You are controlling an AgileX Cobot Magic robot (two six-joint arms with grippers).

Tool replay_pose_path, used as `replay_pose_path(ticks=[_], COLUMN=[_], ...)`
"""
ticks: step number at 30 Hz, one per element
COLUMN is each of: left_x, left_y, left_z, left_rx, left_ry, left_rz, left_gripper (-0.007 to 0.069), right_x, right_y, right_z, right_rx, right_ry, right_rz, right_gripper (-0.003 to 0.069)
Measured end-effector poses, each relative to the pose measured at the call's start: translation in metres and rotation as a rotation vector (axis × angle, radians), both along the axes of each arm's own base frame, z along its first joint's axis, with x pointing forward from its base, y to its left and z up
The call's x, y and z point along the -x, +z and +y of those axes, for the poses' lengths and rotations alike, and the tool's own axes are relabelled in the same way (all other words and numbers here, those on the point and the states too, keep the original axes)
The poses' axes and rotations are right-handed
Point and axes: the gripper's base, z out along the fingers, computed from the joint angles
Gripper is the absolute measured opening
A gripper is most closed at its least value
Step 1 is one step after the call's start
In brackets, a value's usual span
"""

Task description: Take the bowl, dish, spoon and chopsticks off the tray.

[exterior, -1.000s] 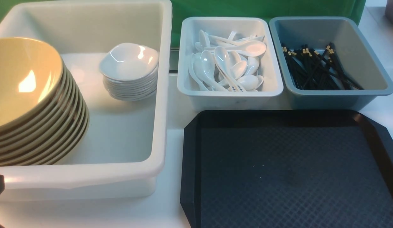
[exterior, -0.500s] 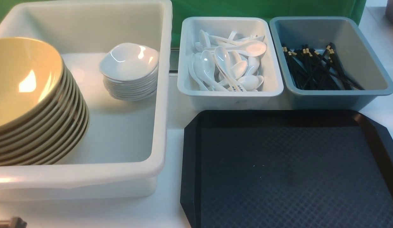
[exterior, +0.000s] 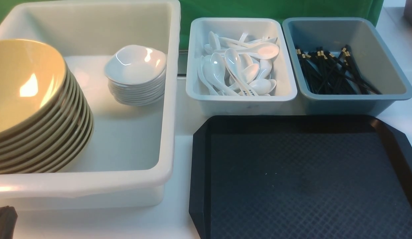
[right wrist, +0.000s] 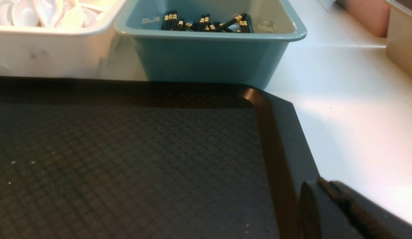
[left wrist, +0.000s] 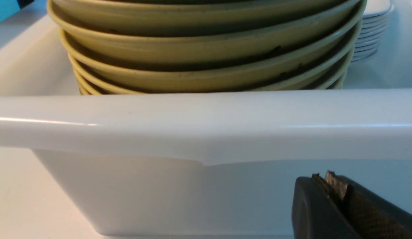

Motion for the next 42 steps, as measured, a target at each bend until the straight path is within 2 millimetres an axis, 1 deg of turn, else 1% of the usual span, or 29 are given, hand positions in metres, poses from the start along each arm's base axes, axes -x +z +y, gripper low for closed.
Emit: replay_pose_path(ticks=[42], left_x=[0.0001], left_y=[0.0001], left_z=[0.0000], left_rx=[0.002], left_ry=[0.001], left_rz=[-0.001], left_gripper=[-0.0010], right_x=[0.0000], right_y=[0.0000], right_z=[0.0000], right_rx=[0.000], right_ry=[0.000], right_rz=[0.000], right_gripper=[0.0064])
